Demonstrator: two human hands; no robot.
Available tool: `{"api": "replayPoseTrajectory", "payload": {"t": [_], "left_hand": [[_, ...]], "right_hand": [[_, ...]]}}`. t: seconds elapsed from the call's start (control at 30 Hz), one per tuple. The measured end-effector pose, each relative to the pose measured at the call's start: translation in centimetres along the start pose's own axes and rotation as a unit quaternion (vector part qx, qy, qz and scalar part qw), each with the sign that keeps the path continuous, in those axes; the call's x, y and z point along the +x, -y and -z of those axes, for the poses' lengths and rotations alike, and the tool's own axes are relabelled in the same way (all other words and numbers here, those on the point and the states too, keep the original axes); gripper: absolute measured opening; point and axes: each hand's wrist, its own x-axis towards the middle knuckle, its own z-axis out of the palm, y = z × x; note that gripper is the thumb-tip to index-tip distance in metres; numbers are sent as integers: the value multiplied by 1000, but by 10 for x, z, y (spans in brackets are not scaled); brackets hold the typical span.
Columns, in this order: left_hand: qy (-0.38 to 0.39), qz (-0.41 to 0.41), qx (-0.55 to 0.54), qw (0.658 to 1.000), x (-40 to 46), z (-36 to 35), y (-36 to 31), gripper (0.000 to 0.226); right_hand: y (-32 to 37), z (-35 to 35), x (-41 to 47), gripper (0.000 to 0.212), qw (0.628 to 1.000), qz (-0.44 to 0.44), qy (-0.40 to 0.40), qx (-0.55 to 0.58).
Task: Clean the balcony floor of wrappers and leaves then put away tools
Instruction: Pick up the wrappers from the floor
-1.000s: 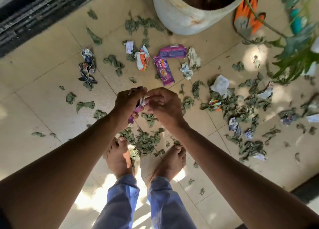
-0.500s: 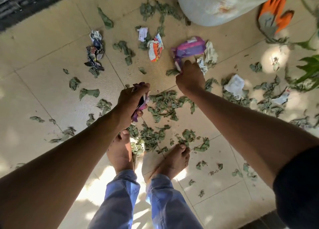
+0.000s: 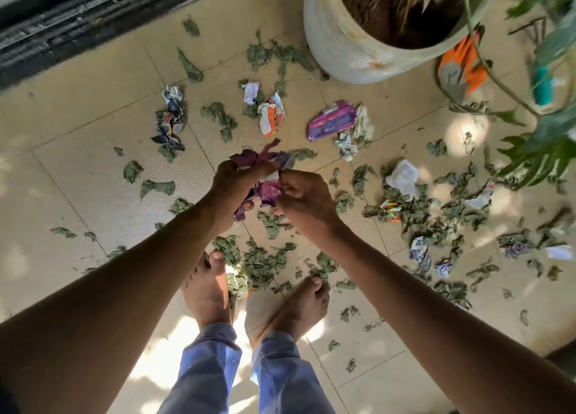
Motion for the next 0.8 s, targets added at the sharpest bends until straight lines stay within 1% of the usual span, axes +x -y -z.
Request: {"api": "replayPoseTrajectory", "payload": {"t": [0.03, 0.07, 0.1, 0.13, 0.17, 0.2, 0.23, 0.3, 0.33, 0.4, 0.47, 0.5, 0.53, 0.57, 0.6, 0.67, 0.7, 0.73, 0.8], "left_hand": [[-10, -4, 5, 1000, 3, 1, -1, 45], [-21, -8, 8, 1000, 7, 2, -1, 33], [-31, -14, 10, 999, 10, 4, -1, 22], [-37, -19, 11, 999, 13, 7, -1, 17], [-36, -18, 12, 999, 16, 11, 1, 19], [-28, -14, 11, 999, 18, 15, 4, 23], [-17, -9, 9, 1000, 20, 18, 7, 29], [-2, 0, -1, 1000, 20, 26, 14, 37], [6, 5, -4, 1000, 20, 30, 18, 36], [31, 11, 5, 999, 15, 35, 26, 30], [44, 14, 7, 999, 16, 43, 31, 18], [36, 14, 10, 999, 17, 45, 31, 10], [18, 16, 16, 1000, 17, 47, 30, 7], [-6, 19, 25, 999, 15, 48, 33, 10], [-25, 21, 30, 999, 11, 48, 37, 11], [-62, 16, 0, 998, 8, 45, 27, 10], [-75, 14, -13, 997, 7, 44, 23, 18], [-66, 7, -22, 998, 13, 45, 15, 34], [-70, 20, -23, 997, 14, 46, 17, 81]], "right_hand": [[-4, 5, 9, 25, 1000, -5, -15, -4], [-9, 11, 20, 29, 999, -3, -43, -29], [-18, 17, 33, 34, 994, 4, -79, -72], [-27, 24, 48, 39, 983, 18, -119, -138], [-36, 32, 64, 48, 963, 36, -152, -221], [-48, 40, 81, 57, 935, 48, -168, -309], [-58, 48, 96, 64, 904, 56, -163, -390], [-75, 62, 122, 71, 852, 62, -127, -504], [-81, 68, 132, 71, 832, 68, -113, -539], [-89, 74, 146, 62, 802, 82, -109, -581], [-89, 76, 154, 42, 790, 98, -129, -592], [-85, 76, 156, 33, 788, 106, -141, -591], [-80, 75, 156, 27, 790, 114, -153, -582], [-73, 72, 155, 25, 800, 121, -168, -563], [-64, 67, 151, 25, 822, 123, -181, -526], [-44, 47, 135, 24, 882, 127, -198, -408], [-35, 35, 124, 25, 905, 127, -199, -355], [-27, 22, 112, 25, 921, 126, -194, -312], [-13, -4, 86, 22, 947, 131, -162, -246]]}}
